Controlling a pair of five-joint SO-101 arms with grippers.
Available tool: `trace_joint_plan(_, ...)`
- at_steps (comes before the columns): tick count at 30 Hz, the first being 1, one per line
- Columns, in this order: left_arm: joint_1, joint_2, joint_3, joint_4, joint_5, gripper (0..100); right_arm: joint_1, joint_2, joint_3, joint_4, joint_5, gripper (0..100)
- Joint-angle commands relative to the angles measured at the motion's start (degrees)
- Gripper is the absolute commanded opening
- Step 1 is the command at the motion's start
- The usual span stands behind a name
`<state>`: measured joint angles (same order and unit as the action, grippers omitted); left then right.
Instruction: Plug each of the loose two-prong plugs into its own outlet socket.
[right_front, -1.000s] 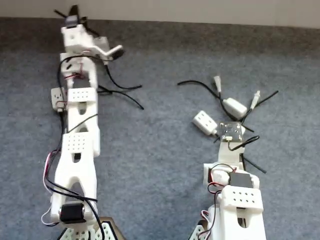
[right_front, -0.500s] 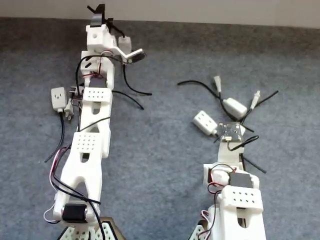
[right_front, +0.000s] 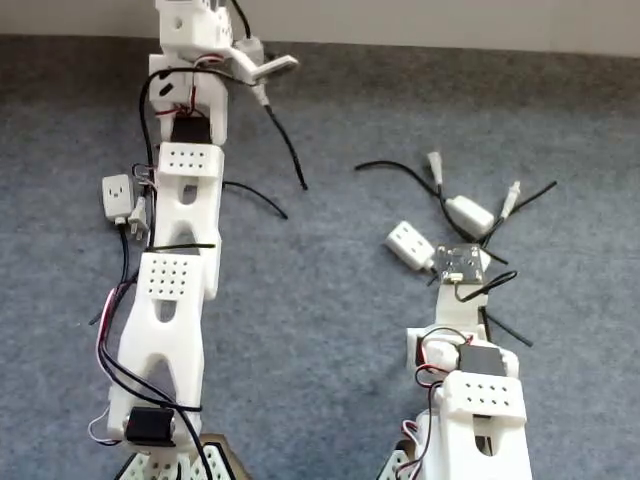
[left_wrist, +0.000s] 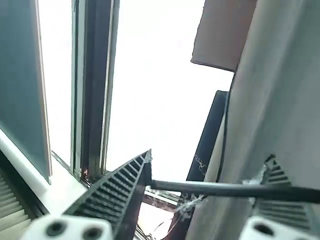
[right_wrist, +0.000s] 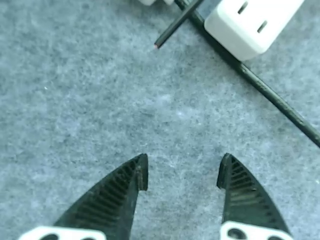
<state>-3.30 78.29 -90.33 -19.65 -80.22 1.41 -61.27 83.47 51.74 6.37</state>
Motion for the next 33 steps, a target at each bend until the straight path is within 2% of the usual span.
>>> trace_joint_plan(1,0.8,-5.1,2.3,-0.2,-25.0,33,0.7,-0.4,-0.2,-0.5,0.8,22.8)
trace_joint_plan(2,0.7,-4.6,3.4,-0.3,-25.8,33,0.7,-0.4,-0.2,-0.5,0.8,22.8)
trace_joint_plan(6,1.2,-0.5,5.3,-0.3,-38.8,32,0.7,-0.4,-0.2,-0.5,0.8,22.8)
trace_joint_plan(9,3.2,0.0,4.8,-0.4,-38.9,32,0.7,-0.4,-0.2,-0.5,0.8,22.8)
trace_joint_plan(12,3.6,-1.8,3.6,-1.0,-36.1,32,0.7,-0.4,-0.2,-0.5,0.8,22.8)
trace_joint_plan(16,-0.7,-4.6,1.5,-1.1,-27.7,32,0.7,-0.4,-0.2,-0.5,0.8,22.8)
trace_joint_plan(20,-10.3,-4.5,1.3,-1.1,-18.0,31,0.5,-0.4,-0.2,-0.5,0.8,22.8)
trace_joint_plan(24,-20.5,-1.4,1.1,-0.7,-7.0,24,0.3,-0.4,-0.2,-0.5,0.8,22.8)
trace_joint_plan(29,-30.0,3.4,1.3,-0.3,4.7,23,0.3,-0.4,-0.2,-0.5,0.9,22.8)
trace_joint_plan(31,-33.0,5.1,1.0,4.0,9.1,23,0.3,-0.4,-0.2,-0.5,0.9,22.8)
trace_joint_plan(33,-35.5,5.8,0.9,12.5,12.7,23,0.3,-0.4,-0.1,-0.5,0.9,22.8)
